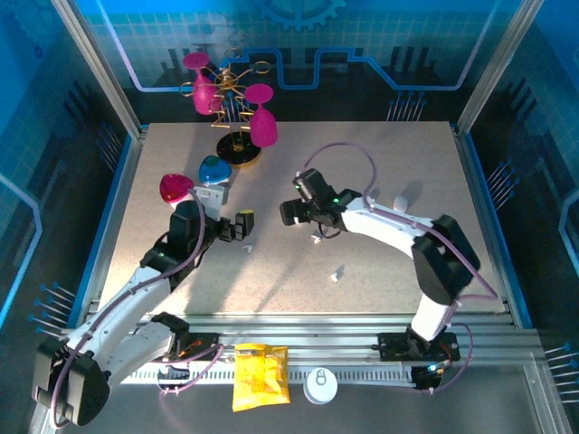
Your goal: Insert wireless bluetooth earbuds into charging case
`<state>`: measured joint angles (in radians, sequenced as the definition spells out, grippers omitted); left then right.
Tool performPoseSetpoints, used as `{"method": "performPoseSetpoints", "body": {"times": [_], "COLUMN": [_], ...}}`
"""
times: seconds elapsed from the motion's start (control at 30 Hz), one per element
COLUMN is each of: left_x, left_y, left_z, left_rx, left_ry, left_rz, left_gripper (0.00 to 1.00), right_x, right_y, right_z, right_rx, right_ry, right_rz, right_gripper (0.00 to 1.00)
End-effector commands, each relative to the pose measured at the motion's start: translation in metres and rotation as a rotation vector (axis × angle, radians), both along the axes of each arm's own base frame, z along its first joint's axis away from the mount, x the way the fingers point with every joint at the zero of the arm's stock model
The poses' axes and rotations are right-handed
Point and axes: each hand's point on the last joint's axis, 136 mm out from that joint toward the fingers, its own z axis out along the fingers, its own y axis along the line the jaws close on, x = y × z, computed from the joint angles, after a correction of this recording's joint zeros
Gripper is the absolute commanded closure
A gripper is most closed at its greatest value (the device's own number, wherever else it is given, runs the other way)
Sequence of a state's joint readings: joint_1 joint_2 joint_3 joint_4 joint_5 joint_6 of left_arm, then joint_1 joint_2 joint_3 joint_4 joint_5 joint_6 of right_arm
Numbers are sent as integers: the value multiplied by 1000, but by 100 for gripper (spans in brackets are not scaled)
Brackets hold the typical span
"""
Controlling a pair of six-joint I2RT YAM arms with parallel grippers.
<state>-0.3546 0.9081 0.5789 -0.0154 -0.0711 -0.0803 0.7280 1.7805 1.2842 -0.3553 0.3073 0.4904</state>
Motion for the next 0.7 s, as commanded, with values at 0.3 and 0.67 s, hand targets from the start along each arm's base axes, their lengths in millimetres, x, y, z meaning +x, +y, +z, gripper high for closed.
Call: {"method": "performPoseSetpoints", "body": {"times": [0.3,0.67], "left_x": [-9,-8], "left_y": [2,-1], "left_z": [-9,-12], "left_rx": [-34,-43], "left_ry": [32,44], "left_rz": [14,3], "left_gripper": [1,1], "right_x": [18,23], "right_y": [-6,9], "right_z": [-40,-69], "right_rx": [-127,-75], "right_ry": [22,102], "right_rz": [-421,-438], "right_gripper": [12,23]}}
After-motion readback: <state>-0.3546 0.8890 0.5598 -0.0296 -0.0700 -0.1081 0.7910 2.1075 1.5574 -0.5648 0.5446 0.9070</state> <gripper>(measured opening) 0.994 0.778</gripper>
